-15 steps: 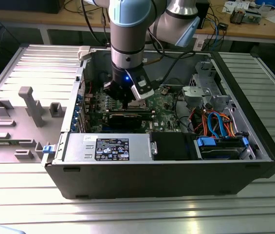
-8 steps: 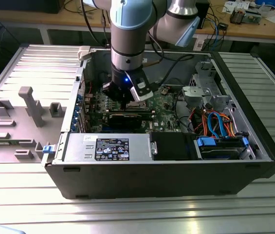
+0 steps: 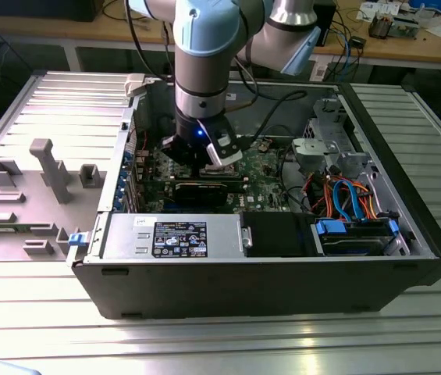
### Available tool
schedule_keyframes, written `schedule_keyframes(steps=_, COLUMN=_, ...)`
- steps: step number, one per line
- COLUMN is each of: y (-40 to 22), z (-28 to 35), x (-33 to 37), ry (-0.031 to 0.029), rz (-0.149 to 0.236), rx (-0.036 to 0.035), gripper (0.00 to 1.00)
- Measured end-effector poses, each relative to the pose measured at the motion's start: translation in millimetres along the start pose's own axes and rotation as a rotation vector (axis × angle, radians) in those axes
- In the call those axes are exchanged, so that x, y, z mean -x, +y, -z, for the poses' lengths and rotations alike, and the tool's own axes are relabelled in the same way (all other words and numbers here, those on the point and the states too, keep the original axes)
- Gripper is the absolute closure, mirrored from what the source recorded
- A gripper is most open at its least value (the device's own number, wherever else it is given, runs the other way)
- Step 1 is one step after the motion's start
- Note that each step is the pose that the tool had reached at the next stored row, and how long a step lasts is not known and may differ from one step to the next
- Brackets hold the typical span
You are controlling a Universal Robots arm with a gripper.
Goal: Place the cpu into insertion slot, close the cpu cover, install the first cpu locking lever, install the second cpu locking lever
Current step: 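Install the second cpu locking lever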
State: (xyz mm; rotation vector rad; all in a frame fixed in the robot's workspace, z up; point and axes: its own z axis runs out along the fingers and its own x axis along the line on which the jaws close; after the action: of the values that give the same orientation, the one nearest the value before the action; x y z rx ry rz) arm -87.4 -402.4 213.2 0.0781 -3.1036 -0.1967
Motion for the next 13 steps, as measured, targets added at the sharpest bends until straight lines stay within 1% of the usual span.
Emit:
schedule_keyframes(steps=2, y=-0.2, z=-0.9, x=-0.1, ry=-0.0001, rz=0.001, rx=0.0056, gripper=0.89)
schedule_keyframes(steps=4, y=-0.3, z=-1.9, x=-0.1, ry=-0.0006, rz=0.002, rx=0.0149, gripper=0.89)
schedule_keyframes(steps=5, y=-0.3, z=-2.6, x=-0.8, ry=-0.0008, rz=0.002, rx=0.0183, gripper=0.89)
schedule_keyframes(steps=6, y=-0.3, z=-3.0, x=-1.2, ry=-0.0009, rz=0.002, rx=0.0193, gripper=0.89)
schedule_keyframes(steps=12, y=-2.2, z=-3.0, x=-1.4, ry=-0.0009, rz=0.002, rx=0.0197, gripper=0.89)
schedule_keyframes(steps=13, y=-2.5, z=-2.9, x=-1.4, ry=-0.0008, rz=0.002, rx=0.0213, gripper=0.89)
